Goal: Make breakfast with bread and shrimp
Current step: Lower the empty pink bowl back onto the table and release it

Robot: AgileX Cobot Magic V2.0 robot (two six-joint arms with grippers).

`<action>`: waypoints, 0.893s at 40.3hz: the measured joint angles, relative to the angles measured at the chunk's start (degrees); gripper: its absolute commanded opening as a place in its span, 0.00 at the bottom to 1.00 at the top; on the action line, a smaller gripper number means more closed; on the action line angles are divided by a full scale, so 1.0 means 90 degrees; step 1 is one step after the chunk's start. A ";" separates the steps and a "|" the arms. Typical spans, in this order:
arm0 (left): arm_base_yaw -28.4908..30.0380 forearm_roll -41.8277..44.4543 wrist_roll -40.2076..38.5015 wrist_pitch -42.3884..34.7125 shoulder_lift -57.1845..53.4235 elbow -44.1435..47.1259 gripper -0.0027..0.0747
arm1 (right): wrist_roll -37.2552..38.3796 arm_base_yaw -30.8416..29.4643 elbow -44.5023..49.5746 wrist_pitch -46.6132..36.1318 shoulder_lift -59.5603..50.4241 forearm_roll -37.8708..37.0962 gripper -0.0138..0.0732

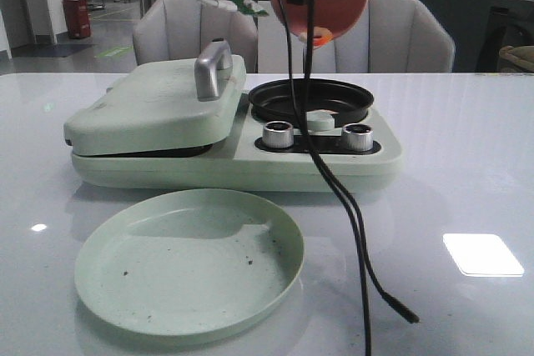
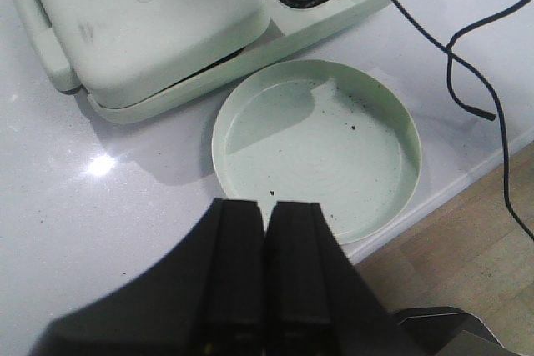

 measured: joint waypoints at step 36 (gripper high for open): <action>0.0000 0.0000 0.0000 0.0000 0.0000 0.0000 0.16 | -0.0085 -0.1674 0.0603 0.1066 -0.2243 0.5599 0.21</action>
